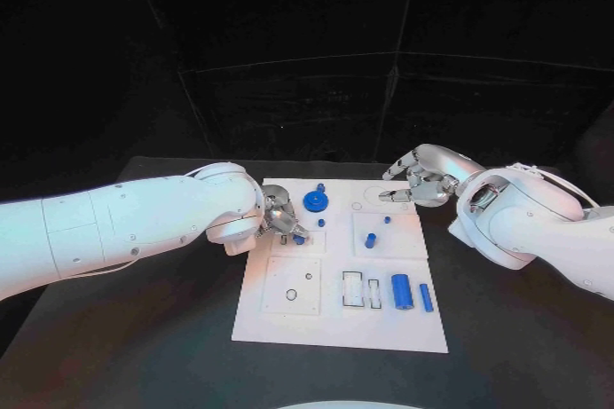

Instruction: Assemble the parts on the task board

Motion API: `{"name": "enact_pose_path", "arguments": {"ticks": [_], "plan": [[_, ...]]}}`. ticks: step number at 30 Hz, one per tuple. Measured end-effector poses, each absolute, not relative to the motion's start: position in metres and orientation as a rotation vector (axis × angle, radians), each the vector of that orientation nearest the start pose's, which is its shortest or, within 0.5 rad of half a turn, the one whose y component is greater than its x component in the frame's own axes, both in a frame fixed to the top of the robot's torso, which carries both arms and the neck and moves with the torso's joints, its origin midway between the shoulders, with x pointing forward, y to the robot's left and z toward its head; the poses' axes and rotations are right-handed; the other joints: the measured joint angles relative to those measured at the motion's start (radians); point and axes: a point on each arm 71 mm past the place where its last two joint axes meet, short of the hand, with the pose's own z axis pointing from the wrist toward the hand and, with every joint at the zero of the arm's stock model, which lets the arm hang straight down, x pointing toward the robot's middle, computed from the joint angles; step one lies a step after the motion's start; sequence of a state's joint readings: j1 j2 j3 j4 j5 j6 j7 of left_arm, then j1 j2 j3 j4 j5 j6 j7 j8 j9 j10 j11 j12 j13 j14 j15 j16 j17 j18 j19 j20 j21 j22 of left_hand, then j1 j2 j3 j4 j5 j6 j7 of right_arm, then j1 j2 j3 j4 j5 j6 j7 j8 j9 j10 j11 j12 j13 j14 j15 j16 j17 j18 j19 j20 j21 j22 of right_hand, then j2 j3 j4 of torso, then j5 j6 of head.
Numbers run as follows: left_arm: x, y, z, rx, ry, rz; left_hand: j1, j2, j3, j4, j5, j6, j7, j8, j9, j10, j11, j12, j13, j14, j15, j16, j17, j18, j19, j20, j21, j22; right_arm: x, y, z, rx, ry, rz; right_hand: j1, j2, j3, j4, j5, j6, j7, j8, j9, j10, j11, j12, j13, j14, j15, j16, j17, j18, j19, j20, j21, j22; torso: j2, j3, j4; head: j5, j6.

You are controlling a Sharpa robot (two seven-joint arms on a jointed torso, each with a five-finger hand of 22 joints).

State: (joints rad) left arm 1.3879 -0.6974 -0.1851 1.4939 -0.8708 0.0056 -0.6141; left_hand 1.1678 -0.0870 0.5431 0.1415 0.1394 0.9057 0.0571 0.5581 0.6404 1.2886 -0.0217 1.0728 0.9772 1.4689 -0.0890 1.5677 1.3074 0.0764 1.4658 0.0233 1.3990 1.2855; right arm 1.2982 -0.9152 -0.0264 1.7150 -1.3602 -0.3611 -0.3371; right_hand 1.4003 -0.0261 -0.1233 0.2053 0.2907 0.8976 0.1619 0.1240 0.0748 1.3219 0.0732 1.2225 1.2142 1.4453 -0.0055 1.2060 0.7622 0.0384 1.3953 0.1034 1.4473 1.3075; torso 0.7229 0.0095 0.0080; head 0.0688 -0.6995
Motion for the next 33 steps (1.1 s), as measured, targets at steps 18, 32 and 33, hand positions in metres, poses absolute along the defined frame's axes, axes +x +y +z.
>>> {"name": "enact_pose_path", "arguments": {"ticks": [18, 32, 33], "plan": [[0.488, 0.165, -0.197, -0.334, 2.196, -0.436, -0.018, -0.008, 0.023, -0.012, -0.002, 0.0, 0.0, 0.005, 0.007, 0.003, -0.003, 0.0, 0.002, 0.0, 0.0, 0.0, 0.0, 0.0, 0.0, 0.0, 0.0, 0.001, 0.471, -0.199, -0.124, 0.052, 1.624, 0.606, 0.0, 0.0, 0.0, 0.0, 0.0, 0.0, 0.0, 0.0, 0.0, 0.0, 0.0, 0.0, 0.0, 0.0, 0.0, 0.0, 0.0, 0.0, 0.0, 0.0, 0.0, 0.0, -0.001, 0.0008, 0.0011, 0.004, -0.005], [0.489, 0.164, -0.204, -0.329, 2.174, -0.416, -0.031, -0.012, 0.043, -0.023, -0.008, 0.0, 0.0, 0.012, 0.01, 0.007, 0.0, 0.004, 0.003, 0.0, 0.0, 0.0, 0.0, 0.0, 0.0, 0.0, 0.0, 0.005, 0.472, -0.197, -0.124, 0.051, 1.624, 0.609, 0.0, 0.0, 0.0, 0.0, 0.0, 0.0, 0.0, 0.0, 0.0, 0.0, 0.0, 0.0, 0.0, 0.0, 0.0, 0.0, 0.0, 0.0, 0.0, 0.0, 0.0, 0.0, 0.0, 0.0004, 0.0001, 0.007, -0.011], [0.489, 0.164, -0.205, -0.328, 2.175, -0.414, -0.031, -0.012, 0.043, -0.023, -0.008, 0.0, 0.0, 0.014, 0.01, 0.007, 0.0, 0.004, 0.003, 0.0, 0.0, 0.0, 0.0, 0.0, 0.0, 0.0, 0.0, 0.005, 0.472, -0.197, -0.124, 0.051, 1.624, 0.609, 0.0, 0.0, 0.0, 0.0, 0.0, 0.0, 0.0, 0.0, 0.0, 0.0, 0.0, 0.0, 0.0, 0.0, 0.0, 0.0, 0.0, 0.0, 0.0, 0.0, 0.0, 0.0, 0.0, 0.0004, 0.0001, 0.007, -0.012]]}}
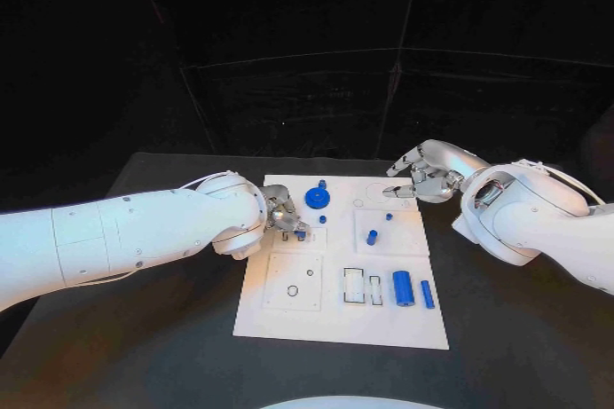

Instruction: Assemble the parts on the task board

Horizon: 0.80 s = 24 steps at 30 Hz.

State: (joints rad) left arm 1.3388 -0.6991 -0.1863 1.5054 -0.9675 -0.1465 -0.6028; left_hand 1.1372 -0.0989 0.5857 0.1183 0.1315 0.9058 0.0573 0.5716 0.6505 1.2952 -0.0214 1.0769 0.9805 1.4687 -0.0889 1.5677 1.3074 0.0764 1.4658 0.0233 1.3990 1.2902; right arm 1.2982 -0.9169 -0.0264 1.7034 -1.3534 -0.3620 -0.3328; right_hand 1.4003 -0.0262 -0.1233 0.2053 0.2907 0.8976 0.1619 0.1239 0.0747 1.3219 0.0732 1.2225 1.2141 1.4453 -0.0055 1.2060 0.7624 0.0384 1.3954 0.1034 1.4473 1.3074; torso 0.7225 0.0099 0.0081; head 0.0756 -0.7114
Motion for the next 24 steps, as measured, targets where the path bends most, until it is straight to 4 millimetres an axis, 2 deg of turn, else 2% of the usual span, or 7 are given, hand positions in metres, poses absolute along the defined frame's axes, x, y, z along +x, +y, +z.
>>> {"name": "enact_pose_path", "arguments": {"ticks": [24], "plan": [[0.4904, 0.1651, -0.2059, -0.334, 2.207, -0.409, -0.008, -0.007, 0.013, -0.008, -0.004, 0.0, 0.0, 0.002, 0.002, 0.004, -0.004, 0.0, -0.002, 0.0, 0.0, 0.0, 0.0, 0.0, 0.0, 0.0, 0.0, -0.004, 0.4716, -0.1964, -0.1239, 0.051, 1.626, 0.611, 0.0, 0.0, -0.007, 0.007, 0.0, 0.0, 0.0, 0.004, 0.0, -0.004, -0.004, 0.0, -0.001, 0.0, 0.0, 0.0, 0.0, 0.0, 0.0, 0.0, 0.0, 0.0, 0.0, -0.0005, 0.0005, 0.002, -0.01]]}}
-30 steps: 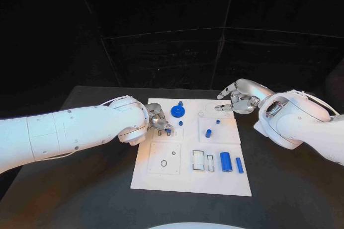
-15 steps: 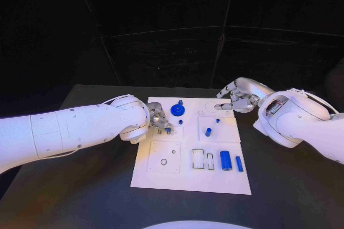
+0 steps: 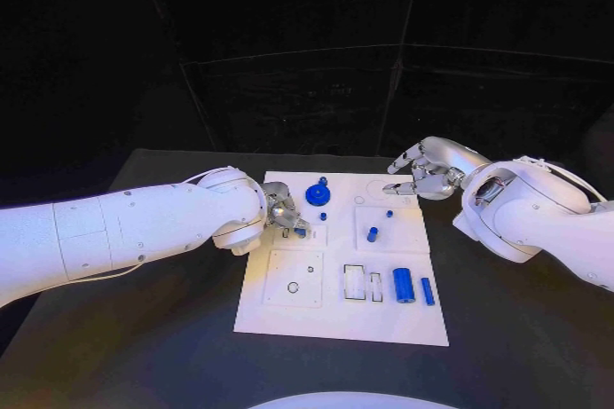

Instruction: Assemble the parts on the task board

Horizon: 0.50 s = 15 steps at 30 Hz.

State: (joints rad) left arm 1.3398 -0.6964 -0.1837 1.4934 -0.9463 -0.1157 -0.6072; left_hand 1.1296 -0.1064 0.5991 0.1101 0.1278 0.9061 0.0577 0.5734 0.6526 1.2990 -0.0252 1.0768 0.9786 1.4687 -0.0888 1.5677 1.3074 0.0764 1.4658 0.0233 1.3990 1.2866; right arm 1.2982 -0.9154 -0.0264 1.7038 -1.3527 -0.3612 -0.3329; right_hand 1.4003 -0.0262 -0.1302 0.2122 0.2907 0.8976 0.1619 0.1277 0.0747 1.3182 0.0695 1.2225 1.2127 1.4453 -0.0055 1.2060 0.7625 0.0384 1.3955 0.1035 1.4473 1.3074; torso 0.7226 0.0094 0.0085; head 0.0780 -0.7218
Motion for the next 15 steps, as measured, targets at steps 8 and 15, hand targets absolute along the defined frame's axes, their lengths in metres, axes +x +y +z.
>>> {"name": "enact_pose_path", "arguments": {"ticks": [8, 15], "plan": [[0.489, 0.1667, -0.2075, -0.335, 2.224, -0.404, 0.0, 0.0, 0.002, -0.002, 0.0, 0.0, 0.0, 0.0, 0.005, 0.0, 0.0, 0.0, 0.001, 0.0, 0.0, 0.0, 0.0, 0.0, 0.0, 0.0, 0.0, 0.0, 0.4723, -0.1966, -0.1242, 0.051, 1.626, 0.609, 0.0, 0.0, 0.0, 0.0, 0.0, 0.0, 0.0, 0.004, 0.0, 0.0, 0.0, 0.0, 0.0, 0.0, 0.0, 0.0, 0.0, 0.0, 0.0, 0.0, 0.0, 0.0, 0.0, 0.0001, 0.0, 0.0, -0.001], [0.4889, 0.1674, -0.2075, -0.34, 2.227, -0.404, 0.0, 0.0, 0.002, -0.002, -0.002, 0.0, 0.0, 0.0, 0.003, 0.0, 0.0, 0.0, 0.001, 0.0, 0.0, 0.0, 0.0, 0.0, 0.0, 0.0, 0.0, -0.002, 0.473, -0.1975, -0.1244, 0.053, 1.627, 0.606, 0.0, 0.0, -0.003, 0.003, 0.0, 0.0, 0.0, 0.004, 0.0, 0.0, 0.0, 0.0, 0.0, 0.0, 0.0, 0.0, -0.002, 0.0, 0.0, 0.0, 0.0, 0.0, 0.0, 0.0004, 0.0, 0.002, -0.004]]}}
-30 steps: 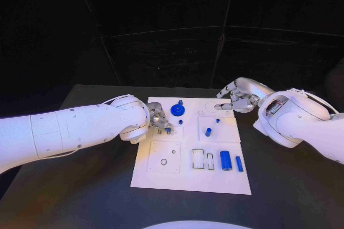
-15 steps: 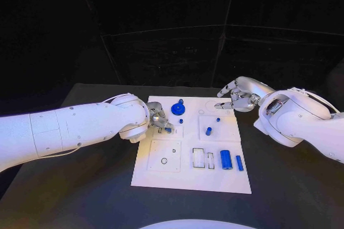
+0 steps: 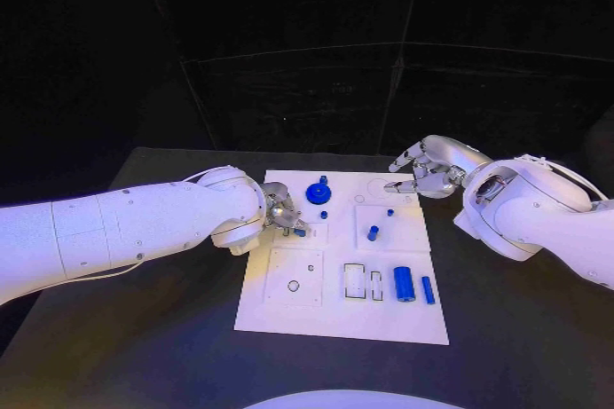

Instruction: Assemble the parts on the task board

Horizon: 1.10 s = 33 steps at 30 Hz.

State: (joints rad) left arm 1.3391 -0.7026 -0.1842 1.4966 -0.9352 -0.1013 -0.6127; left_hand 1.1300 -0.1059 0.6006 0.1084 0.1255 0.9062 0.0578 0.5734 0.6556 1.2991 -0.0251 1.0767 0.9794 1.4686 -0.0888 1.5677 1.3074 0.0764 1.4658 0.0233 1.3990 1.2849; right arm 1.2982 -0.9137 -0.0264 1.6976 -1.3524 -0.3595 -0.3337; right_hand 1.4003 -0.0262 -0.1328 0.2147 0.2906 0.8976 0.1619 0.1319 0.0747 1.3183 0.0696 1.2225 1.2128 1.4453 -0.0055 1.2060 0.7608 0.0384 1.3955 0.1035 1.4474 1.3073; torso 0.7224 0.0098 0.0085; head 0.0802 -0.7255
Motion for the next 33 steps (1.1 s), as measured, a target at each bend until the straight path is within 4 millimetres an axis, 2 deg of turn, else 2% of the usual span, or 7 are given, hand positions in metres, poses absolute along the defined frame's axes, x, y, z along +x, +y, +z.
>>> {"name": "enact_pose_path", "arguments": {"ticks": [11, 16, 18, 22, 33], "plan": [[0.4884, 0.1679, -0.2079, -0.341, 2.231, -0.404, 0.0, 0.0, -0.001, -0.001, 0.003, 0.0, 0.0, 0.008, 0.002, 0.0, 0.0, 0.005, 0.004, 0.0, 0.0, 0.0, 0.0, 0.0, 0.0, 0.0, 0.0, -0.001, 0.473, -0.1974, -0.1245, 0.052, 1.629, 0.606, 0.0, 0.0, 0.0, 0.0, 0.0, 0.004, -0.004, 0.0, 0.0, 0.0, 0.0, -0.004, -0.002, 0.0, 0.0, 0.0, 0.0, 0.0, 0.0, 0.0, 0.0, 0.0, 0.0, 0.0003, 0.0, -0.001, -0.002], [0.4887, 0.168, -0.2083, -0.341, 2.234, -0.4, -0.037, -0.016, 0.004, -0.037, 0.003, 0.015, -0.015, 0.016, 0.009, 0.011, -0.011, 0.017, 0.013, 0.0, 0.0, 0.0, 0.0, 0.0, 0.0, 0.0, 0.0, 0.003, 0.473, -0.1973, -0.1246, 0.052, 1.629, 0.606, 0.0, 0.0, 0.0, 0.0, 0.0, 0.004, -0.004, 0.0, 0.0, 0.0, 0.0, -0.004, -0.002, 0.0, 0.0, 0.0, 0.0, 0.0, 0.0, 0.0, 0.0, 0.0, 0.0, 0.0007, -0.0001, 0.0, -0.002], [0.489, 0.1679, -0.2084, -0.34, 2.235, -0.398, -0.052, -0.018, 0.012, -0.059, 0.003, 0.018, -0.018, 0.021, 0.01, 0.013, -0.012, 0.019, 0.017, 0.0, 0.0, 0.0, 0.0, 0.0, 0.0, 0.0, 0.0, 0.005, 0.4729, -0.1972, -0.1245, 0.052, 1.629, 0.606, 0.0, 0.0, 0.0, 0.0, 0.0, 0.004, -0.004, 0.0, 0.0, 0.0, 0.0, -0.004, -0.002, 0.0, 0.0, 0.0, 0.0, 0.0, 0.0, 0.0, 0.0, 0.0, 0.0, 0.0007, -0.0002, 0.0, -0.002], [0.4899, 0.1676, -0.2086, -0.34, 2.236, -0.395, -0.066, -0.017, 0.009, -0.077, 0.003, 0.025, -0.022, 0.024, 0.012, 0.013, -0.012, 0.026, 0.023, -0.004, -0.004, 0.0, 0.0, 0.0, 0.0, -0.007, 0.0, 0.007, 0.4729, -0.197, -0.1245, 0.052, 1.629, 0.607, 0.0, 0.0, 0.0, 0.0, 0.0, 0.004, -0.004, 0.0, 0.0, 0.0, 0.0, -0.004, -0.002, 0.0, 0.0, 0.0, 0.0, 0.0, 0.0, 0.0, 0.0, 0.0, 0.0, 0.0008, -0.0006, 0.0, -0.003], [0.4929, 0.1653, -0.209, -0.335, 2.241, -0.388, -0.079, -0.014, 0.004, -0.087, 0.003, 0.029, -0.025, 0.032, 0.013, 0.016, -0.016, 0.031, 0.028, -0.004, -0.004, 0.0, 0.0, 0.0, 0.0, -0.007, 0.0, 0.008, 0.4725, -0.1962, -0.1244, 0.05, 1.629, 0.609, 0.0, 0.0, -0.002, 0.002, 0.0, 0.004, -0.004, 0.0, 0.0, 0.0, 0.0, -0.004, -0.002, 0.0, 0.0, -0.004, -0.001, 0.0, 0.0, 0.0, 0.0, 0.0, 0.0, 0.001, -0.0011, -0.002, -0.005]]}}
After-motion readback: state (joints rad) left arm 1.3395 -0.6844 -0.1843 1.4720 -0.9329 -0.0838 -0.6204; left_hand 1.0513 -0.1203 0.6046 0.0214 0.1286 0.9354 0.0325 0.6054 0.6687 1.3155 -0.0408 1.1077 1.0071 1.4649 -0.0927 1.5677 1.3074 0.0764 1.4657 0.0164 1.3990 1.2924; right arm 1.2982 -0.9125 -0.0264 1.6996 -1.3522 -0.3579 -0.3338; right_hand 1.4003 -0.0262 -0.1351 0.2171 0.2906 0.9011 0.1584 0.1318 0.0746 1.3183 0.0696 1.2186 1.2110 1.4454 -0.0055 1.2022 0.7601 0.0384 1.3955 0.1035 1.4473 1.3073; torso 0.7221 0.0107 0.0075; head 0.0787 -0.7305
